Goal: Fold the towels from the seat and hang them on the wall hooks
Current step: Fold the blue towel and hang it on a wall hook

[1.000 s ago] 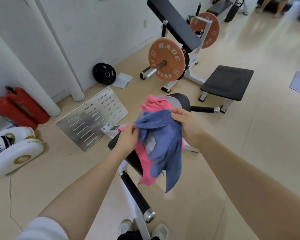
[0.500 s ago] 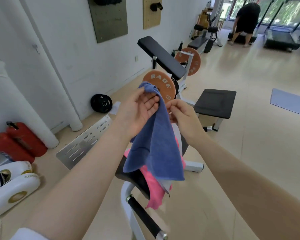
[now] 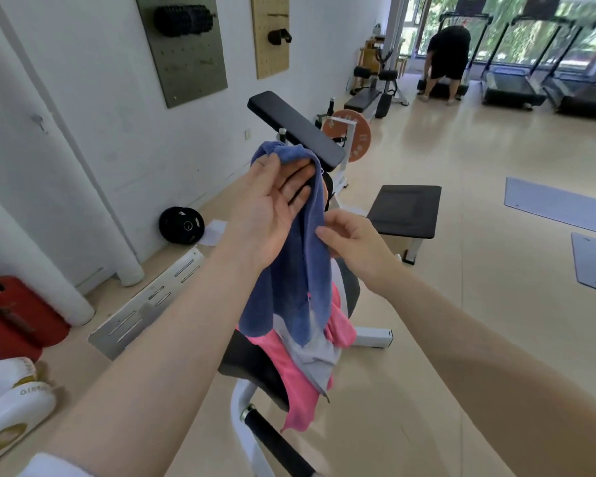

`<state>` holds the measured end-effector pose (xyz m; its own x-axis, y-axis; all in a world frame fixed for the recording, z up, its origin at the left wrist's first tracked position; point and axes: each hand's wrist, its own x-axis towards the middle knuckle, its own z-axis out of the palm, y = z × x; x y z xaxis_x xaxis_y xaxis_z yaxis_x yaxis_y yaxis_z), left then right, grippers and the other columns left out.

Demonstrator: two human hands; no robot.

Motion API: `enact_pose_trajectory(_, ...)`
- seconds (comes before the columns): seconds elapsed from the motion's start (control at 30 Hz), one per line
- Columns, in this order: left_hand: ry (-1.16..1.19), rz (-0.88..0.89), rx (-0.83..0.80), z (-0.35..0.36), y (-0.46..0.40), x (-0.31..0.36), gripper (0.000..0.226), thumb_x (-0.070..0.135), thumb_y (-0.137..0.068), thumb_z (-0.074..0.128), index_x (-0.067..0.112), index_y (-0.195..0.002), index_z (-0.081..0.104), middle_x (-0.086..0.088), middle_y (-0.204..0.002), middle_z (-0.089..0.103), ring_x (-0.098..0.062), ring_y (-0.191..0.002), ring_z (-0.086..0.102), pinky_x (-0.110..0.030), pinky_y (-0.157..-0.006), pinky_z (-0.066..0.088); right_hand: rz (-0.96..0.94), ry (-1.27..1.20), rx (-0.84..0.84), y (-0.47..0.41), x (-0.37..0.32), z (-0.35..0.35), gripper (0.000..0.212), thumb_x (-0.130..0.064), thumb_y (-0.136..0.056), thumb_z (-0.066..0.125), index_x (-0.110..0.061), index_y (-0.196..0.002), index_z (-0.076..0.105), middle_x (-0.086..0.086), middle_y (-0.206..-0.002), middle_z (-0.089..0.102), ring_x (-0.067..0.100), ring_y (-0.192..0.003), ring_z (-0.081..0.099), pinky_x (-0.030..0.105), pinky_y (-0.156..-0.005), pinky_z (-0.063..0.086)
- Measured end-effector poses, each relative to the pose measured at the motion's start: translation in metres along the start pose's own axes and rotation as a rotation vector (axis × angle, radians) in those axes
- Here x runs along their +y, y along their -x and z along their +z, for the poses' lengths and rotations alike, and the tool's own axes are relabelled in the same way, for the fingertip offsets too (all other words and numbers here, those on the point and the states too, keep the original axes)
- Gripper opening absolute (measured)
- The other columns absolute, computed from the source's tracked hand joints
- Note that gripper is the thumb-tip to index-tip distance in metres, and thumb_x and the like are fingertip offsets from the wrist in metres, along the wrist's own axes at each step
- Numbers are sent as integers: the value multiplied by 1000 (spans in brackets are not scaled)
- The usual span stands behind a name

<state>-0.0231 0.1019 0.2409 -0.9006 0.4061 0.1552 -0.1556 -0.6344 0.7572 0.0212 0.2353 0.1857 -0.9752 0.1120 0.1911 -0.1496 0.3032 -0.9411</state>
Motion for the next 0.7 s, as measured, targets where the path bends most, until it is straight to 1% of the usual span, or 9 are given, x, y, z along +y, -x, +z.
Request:
enact_pose_trajectory(0.1,-134,45,55,11,-7,-11,23,19,-100,33,15,-99,55,6,-78,72,-5,-77,68,-19,-69,54,35,-102,-19,-6,5,-11,15,-4,-96,42,1,-100,56,12,-90,58,21,-86,56,36,-80,49)
enact_pose_trajectory(0.17,-490,91,175,17,-14,-27,15,15,-98,39,20,-96,53,6,-72,66,-7,-68,61,-19,-65,50,84,-189,-12,-11,8,-24,21,-6,-97,39,7,-109,51,19,-94,56,22,-90,53,37,-85,48)
enact_pose_trajectory(0.23,-776,172,257,19,-20,-47,15,12,-95,43,25,-94,50,5,-72,58,-7,-65,53,-19,-64,45,141,-262,-24,-18,14,-41,21,-10,-97,39,-2,-103,58,20,-97,58,24,-93,55,42,-91,47)
enact_pose_trajectory(0.3,-805,214,200,21,-25,-68,23,7,-94,43,30,-91,50,6,-78,54,-6,-69,53,-19,-68,45,182,-321,-66,-24,18,-59,25,-10,-97,41,-12,-88,65,10,-92,63,22,-87,58,37,-87,48)
enact_pose_trajectory(0.37,-827,155,44,29,-29,-89,24,9,-95,44,30,-93,55,12,-89,58,3,-80,56,-11,-77,44,182,-330,-145,-26,26,-80,27,-9,-97,43,-11,-83,66,8,-86,66,18,-81,60,32,-84,48)
enact_pose_trajectory(0.47,-840,60,-121,44,-35,-118,18,31,-90,43,31,-97,60,11,-104,63,0,-103,56,-16,-94,43,193,-435,-276,-30,36,-118,25,-14,-96,46,-7,-84,67,6,-78,72,13,-75,67,23,-73,54)
enact_pose_trajectory(0.53,-854,29,-128,54,-38,-133,19,37,-90,43,34,-99,58,14,-105,61,3,-104,55,-13,-92,44,186,-478,-386,-34,43,-146,19,-14,-93,52,-6,-88,69,6,-79,73,13,-76,69,20,-70,55)
enact_pose_trajectory(0.6,-899,-23,-129,60,-40,-147,15,32,-95,45,29,-101,59,16,-102,61,12,-94,56,-9,-82,44,220,-479,-507,-38,52,-169,14,-12,-85,60,-5,-93,68,8,-84,72,15,-79,68,23,-72,56)
enact_pose_trajectory(0.7,-852,-160,-123,65,-38,-171,17,20,-96,48,21,-102,63,12,-97,65,5,-87,60,-15,-80,47,280,-397,-592,-45,71,-195,16,-6,-74,60,-8,-90,62,4,-80,68,15,-72,65,24,-68,55)
